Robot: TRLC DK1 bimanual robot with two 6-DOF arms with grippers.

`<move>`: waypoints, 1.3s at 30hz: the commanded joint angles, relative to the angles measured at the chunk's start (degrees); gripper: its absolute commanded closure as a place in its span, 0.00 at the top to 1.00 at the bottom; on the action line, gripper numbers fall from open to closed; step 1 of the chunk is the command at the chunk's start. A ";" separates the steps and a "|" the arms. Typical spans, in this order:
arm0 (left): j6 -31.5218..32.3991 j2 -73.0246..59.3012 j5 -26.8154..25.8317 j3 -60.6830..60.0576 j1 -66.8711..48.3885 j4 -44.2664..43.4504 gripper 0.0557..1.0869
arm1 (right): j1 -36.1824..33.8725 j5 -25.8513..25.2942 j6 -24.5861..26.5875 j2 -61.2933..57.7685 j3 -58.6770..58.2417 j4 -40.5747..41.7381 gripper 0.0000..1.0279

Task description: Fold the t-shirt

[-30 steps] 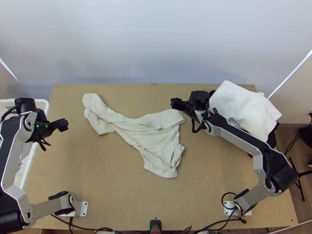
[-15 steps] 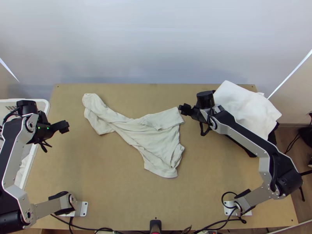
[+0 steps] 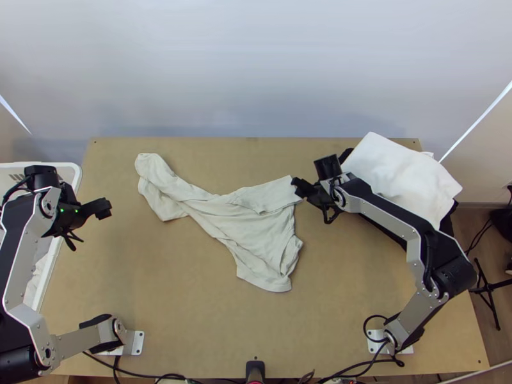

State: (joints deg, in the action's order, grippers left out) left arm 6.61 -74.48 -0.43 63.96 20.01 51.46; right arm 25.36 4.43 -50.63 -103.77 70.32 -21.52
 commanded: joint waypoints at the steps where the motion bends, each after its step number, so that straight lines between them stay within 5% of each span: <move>1: -0.28 -0.05 -0.01 0.02 0.29 -0.05 0.96 | 0.83 0.50 -2.19 -2.67 0.95 -0.63 0.51; 4: -0.37 -0.05 -0.01 0.20 0.47 -0.05 0.96 | 1.09 0.50 -2.72 -3.28 1.22 -0.45 0.50; 6: -0.37 0.03 -0.01 0.20 0.56 -0.05 0.96 | 1.18 0.50 -3.33 -3.90 1.31 -0.10 0.36; 17: -1.34 -0.05 -0.01 1.51 1.70 0.04 0.96 | 2.32 0.50 -3.51 -6.45 4.03 -0.02 0.35; 22: -1.60 -0.14 -0.01 1.16 2.31 0.04 0.96 | 2.67 -0.65 -4.21 -6.19 4.38 1.22 0.03; 32: -1.78 -0.32 -0.01 1.16 2.67 0.04 0.96 | 5.84 -2.49 -2.81 -5.92 15.19 3.68 0.05; 35: -1.78 -0.23 -0.01 1.51 3.02 0.22 0.96 | 5.84 -2.58 -1.49 -7.06 17.57 -0.02 0.33; 39: -3.01 -0.14 -0.01 0.72 4.95 0.31 0.96 | 4.61 -4.07 -1.49 -7.94 15.90 -4.15 0.35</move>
State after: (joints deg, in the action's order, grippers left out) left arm 4.49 -74.70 -0.43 65.14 23.14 51.66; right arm 30.48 2.07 -53.08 -110.13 84.51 -20.91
